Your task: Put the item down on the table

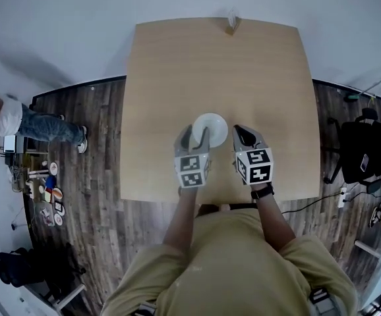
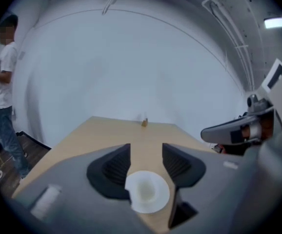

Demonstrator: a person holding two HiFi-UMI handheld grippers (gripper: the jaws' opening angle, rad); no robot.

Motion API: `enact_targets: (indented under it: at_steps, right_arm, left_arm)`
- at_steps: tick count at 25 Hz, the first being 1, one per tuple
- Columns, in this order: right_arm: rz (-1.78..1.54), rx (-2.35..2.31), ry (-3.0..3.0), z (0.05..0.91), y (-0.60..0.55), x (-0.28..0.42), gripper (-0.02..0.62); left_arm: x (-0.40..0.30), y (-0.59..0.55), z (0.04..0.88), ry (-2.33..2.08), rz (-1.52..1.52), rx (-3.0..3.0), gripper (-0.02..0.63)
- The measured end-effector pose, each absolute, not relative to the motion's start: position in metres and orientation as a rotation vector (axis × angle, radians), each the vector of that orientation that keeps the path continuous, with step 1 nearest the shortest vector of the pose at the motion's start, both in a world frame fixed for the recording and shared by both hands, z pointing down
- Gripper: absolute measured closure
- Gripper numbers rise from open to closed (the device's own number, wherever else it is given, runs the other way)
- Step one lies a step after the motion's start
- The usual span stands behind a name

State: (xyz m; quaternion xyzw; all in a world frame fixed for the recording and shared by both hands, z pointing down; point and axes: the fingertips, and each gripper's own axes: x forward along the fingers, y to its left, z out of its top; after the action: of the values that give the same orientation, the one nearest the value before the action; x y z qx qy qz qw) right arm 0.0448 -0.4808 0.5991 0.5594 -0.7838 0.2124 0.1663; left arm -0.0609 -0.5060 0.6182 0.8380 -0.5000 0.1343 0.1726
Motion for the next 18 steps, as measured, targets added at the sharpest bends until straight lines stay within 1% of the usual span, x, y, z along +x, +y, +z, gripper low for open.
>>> enact_targets:
  at_steps: [1,2,3,9,13,18]
  right_arm:
    - [0.569,1.619,-2.25,0.584,-0.48,0.043,0.589]
    - [0.533,1.647,-2.268,0.569,-0.479,0.042,0.589]
    - [0.497,1.674,-2.283,0.554,-0.478,0.041,0.589]
    - [0.335,1.813,-2.328,0.491,-0.462,0.043,0.589]
    - [0.24,1.883,-2.346,0.466,-0.446,0.048,0.589]
    - [0.168,1.94,-2.322,0.454,-0.425,0.053,0.589]
  left_arm:
    - [-0.064,-0.504,0.603,-1.429,0.361,2.402,0.417]
    - [-0.066,-0.503,0.587,-1.441,0.342,2.428,0.454]
    - [-0.069,-0.502,0.572,-1.453,0.323,2.453,0.473]
    - [-0.076,-0.486,0.494,-1.498,0.188,2.575,0.548]
    - [-0.076,-0.473,0.469,-1.502,0.143,2.627,0.604]
    - [-0.077,-0.457,0.471,-1.489,0.135,2.636,0.604]
